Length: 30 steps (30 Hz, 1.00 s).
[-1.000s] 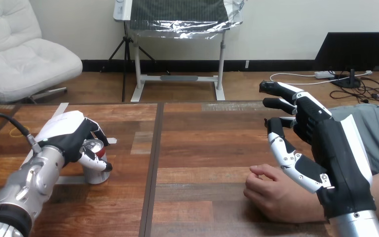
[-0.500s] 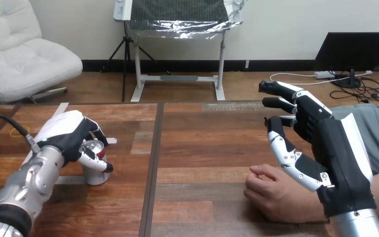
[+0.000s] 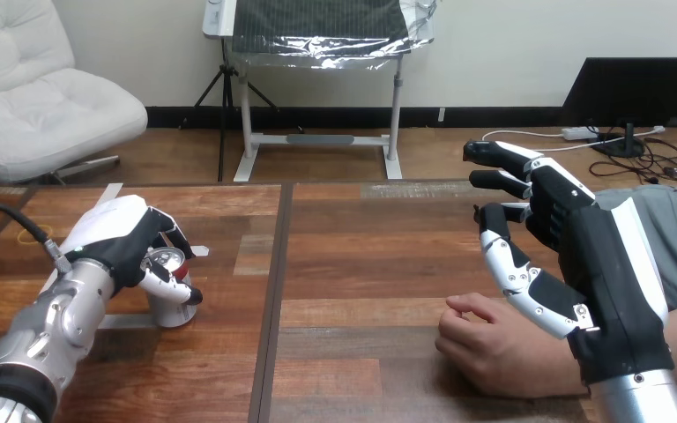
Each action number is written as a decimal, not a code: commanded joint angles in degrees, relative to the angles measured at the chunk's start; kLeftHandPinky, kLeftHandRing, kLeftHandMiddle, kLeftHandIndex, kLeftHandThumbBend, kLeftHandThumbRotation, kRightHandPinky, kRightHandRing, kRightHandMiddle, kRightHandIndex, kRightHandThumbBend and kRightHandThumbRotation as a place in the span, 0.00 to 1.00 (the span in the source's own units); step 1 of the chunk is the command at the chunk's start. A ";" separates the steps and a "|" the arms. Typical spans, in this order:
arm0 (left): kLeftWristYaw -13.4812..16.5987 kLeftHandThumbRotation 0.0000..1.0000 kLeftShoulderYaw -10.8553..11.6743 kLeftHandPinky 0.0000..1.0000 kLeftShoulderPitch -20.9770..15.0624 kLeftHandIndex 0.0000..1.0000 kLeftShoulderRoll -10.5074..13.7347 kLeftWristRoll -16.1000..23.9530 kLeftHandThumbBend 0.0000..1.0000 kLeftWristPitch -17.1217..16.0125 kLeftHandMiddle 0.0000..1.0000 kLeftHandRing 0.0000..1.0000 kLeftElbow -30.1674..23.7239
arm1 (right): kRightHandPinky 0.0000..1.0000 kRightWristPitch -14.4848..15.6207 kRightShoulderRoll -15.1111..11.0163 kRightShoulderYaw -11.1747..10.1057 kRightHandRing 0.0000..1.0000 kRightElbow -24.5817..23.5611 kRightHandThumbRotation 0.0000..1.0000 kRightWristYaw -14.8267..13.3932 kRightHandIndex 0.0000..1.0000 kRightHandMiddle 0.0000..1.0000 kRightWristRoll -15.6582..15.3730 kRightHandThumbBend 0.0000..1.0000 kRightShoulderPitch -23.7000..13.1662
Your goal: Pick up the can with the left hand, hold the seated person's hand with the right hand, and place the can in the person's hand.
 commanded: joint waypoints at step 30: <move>4.35 0.00 1.04 0.38 -2.69 0.55 0.08 -0.49 0.66 -2.35 0.51 0.45 -0.92 | 0.63 0.11 -0.54 -0.85 0.78 -0.36 0.00 0.35 0.76 0.82 0.80 0.18 -3.98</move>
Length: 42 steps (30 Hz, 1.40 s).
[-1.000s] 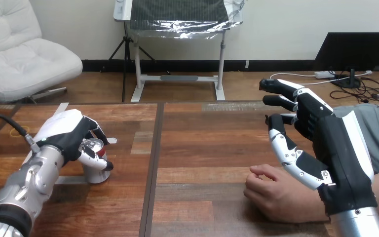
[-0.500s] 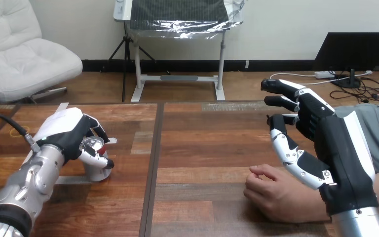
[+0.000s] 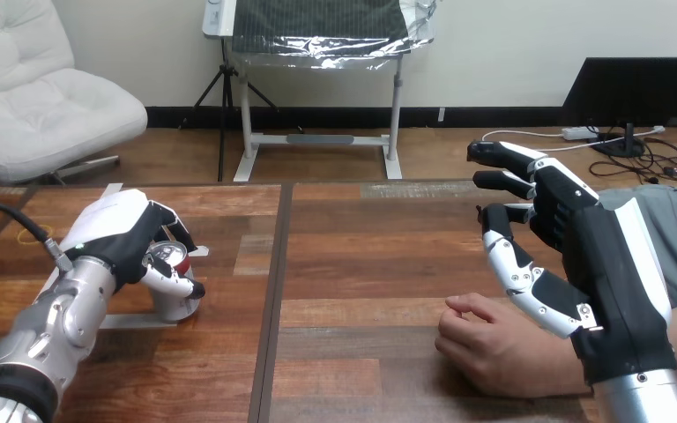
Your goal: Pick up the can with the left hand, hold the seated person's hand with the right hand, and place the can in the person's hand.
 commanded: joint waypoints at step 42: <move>-7.24 0.00 5.68 0.35 7.05 0.53 0.10 -4.67 0.63 0.76 0.48 0.41 -35.61 | 0.60 3.31 -4.77 -4.96 0.77 -1.71 0.00 3.60 0.80 0.84 2.37 0.32 -5.90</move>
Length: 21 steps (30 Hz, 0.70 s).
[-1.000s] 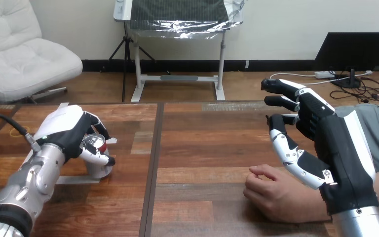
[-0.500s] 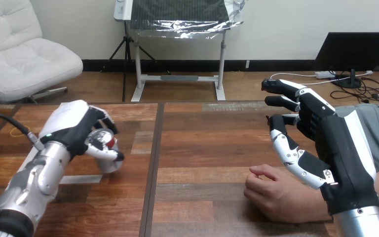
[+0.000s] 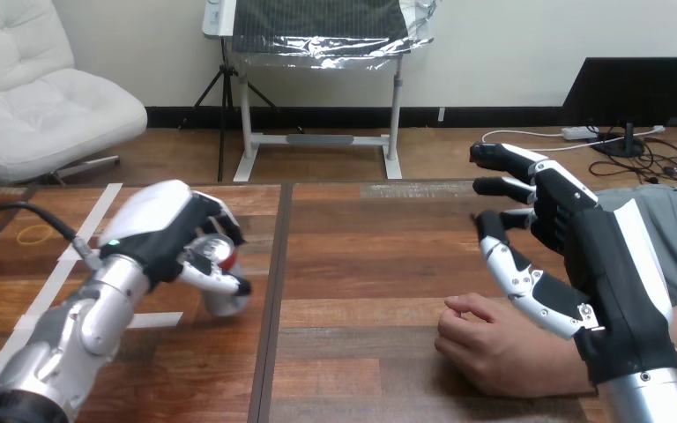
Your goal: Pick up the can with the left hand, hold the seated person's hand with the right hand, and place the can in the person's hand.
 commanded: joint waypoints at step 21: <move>-5.81 0.00 4.82 0.34 1.49 0.52 -1.64 -2.56 0.59 3.22 0.47 0.39 -28.97 | 0.67 9.14 -19.48 -12.85 0.80 -2.42 0.00 9.04 0.82 0.86 -1.43 0.73 -7.70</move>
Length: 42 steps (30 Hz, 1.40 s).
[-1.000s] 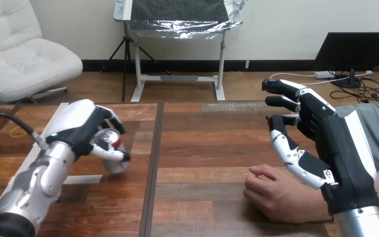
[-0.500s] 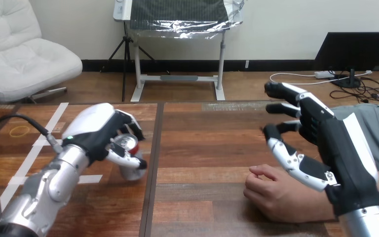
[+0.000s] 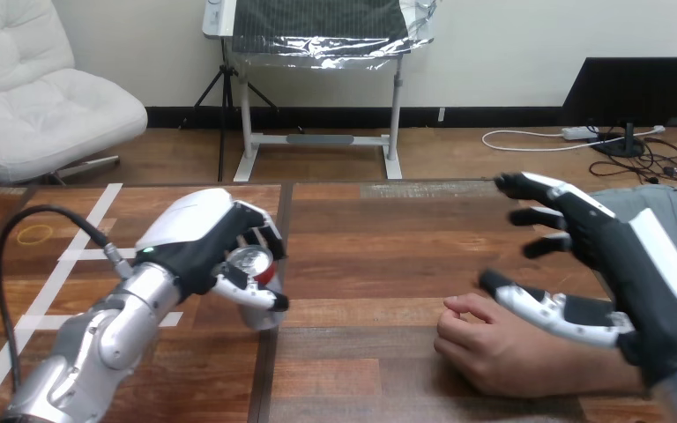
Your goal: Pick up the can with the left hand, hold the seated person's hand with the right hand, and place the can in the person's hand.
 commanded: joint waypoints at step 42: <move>-1.67 0.00 4.84 0.34 -3.49 0.51 -3.90 -0.68 0.57 2.73 0.48 0.40 -17.96 | 0.82 11.50 -37.97 2.87 0.88 16.65 0.00 26.95 0.83 0.89 -21.87 0.89 -21.83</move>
